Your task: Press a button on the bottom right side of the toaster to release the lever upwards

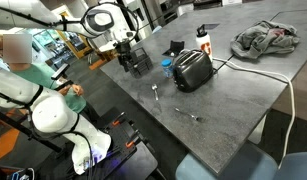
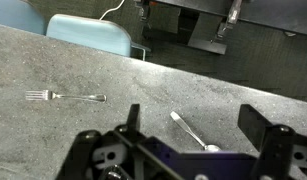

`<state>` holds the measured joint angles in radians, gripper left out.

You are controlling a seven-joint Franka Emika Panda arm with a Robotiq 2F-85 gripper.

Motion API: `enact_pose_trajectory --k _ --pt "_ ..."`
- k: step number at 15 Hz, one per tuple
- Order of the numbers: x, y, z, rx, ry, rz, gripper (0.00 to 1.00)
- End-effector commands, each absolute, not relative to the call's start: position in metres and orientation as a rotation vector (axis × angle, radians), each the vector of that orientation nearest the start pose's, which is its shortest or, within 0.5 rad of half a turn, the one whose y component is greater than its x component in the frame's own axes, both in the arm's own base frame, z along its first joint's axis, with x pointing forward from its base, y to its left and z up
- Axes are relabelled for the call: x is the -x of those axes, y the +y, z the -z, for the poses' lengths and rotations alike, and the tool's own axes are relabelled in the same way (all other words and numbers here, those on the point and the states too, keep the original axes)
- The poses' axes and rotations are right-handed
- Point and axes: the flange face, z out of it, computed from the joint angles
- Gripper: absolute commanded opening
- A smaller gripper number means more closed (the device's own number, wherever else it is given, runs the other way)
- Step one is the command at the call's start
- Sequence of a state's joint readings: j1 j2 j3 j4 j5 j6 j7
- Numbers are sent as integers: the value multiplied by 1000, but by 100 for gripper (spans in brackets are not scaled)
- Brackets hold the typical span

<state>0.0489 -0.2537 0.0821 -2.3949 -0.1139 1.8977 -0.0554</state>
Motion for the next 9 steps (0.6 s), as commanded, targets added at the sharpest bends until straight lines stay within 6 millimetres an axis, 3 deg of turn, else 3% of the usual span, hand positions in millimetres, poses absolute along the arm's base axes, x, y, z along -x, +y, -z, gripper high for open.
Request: enact_pose_trajectory --k 1,5,8,9 --pt "-426 48 -397 3228 -374 -393 100" --pt "-436 30 -390 3235 -387 -315 100" --pt "-447 -15 -374 3234 -390 -165 100" --pt "-451 -35 -366 3232 -396 -120 75"
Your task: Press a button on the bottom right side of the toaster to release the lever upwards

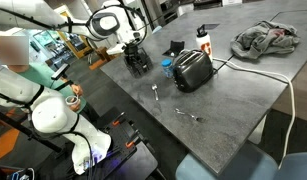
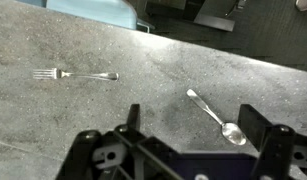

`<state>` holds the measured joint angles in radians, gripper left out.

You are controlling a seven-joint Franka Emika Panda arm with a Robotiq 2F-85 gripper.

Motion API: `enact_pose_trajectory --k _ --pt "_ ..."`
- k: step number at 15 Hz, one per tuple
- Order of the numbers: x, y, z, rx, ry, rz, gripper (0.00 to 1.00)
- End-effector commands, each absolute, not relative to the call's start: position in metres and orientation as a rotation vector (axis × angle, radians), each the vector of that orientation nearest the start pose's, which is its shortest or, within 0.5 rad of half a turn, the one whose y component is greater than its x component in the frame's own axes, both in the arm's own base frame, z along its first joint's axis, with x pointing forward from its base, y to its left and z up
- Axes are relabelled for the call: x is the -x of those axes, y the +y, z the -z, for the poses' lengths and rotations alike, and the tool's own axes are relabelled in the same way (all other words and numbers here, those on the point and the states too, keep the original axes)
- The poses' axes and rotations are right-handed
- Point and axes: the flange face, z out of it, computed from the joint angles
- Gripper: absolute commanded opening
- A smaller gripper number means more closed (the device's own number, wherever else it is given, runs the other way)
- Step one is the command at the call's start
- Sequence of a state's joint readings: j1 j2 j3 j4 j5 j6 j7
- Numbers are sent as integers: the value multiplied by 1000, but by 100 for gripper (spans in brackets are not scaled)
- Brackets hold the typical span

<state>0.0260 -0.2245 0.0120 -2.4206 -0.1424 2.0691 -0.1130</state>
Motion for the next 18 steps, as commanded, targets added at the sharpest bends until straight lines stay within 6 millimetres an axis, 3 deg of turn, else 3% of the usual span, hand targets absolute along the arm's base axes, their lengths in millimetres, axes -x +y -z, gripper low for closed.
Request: enact_pose_trajectory --k 1,4,6,8,10,12,13,14,18 --pt "-453 -52 -359 3226 -411 -78 74" --pt "-456 -96 -342 3193 -467 57 49" --pt "-460 -114 -332 3162 -519 141 34" --pt "-466 -122 -322 3112 -555 227 19" --pt "-470 -117 -314 3069 -561 276 4" --pt "-473 -112 -304 3058 -475 241 0" --pt "-468 -116 -310 3063 -524 234 6" --pt "-468 -113 -305 3059 -518 223 1" --pt "-469 -112 -302 3056 -514 212 0"
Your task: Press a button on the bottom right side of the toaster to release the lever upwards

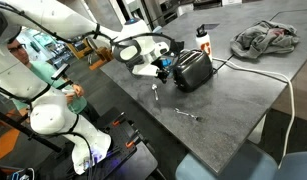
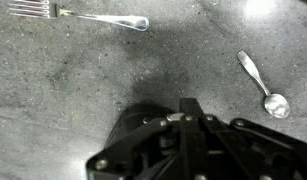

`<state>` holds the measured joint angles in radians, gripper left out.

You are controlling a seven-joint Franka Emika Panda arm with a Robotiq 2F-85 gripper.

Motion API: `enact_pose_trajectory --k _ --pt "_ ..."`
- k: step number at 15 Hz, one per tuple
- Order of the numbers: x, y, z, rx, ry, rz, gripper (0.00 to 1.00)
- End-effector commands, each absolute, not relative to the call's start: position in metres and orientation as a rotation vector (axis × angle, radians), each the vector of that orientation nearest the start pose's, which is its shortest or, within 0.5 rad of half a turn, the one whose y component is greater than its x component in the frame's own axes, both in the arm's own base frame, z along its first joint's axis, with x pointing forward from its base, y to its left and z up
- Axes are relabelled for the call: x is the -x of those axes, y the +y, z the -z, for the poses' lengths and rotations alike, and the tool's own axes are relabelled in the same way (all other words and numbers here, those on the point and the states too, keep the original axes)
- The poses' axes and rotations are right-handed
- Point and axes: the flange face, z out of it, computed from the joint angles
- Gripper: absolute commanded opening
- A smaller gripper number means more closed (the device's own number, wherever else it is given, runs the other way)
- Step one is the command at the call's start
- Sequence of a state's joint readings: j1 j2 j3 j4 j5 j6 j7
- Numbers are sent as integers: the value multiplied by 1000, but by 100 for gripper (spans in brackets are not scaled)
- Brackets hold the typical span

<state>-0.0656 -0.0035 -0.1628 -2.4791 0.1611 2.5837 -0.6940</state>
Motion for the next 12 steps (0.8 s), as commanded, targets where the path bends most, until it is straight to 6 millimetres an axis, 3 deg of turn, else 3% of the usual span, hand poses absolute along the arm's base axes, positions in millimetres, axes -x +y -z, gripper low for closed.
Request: enact_pose_trajectory --k 1,7,12 --pt "-470 -112 -301 3040 -520 232 0" --pt "-472 -126 -283 2937 -489 478 0" --pt "-471 -130 -266 2972 -549 648 0"
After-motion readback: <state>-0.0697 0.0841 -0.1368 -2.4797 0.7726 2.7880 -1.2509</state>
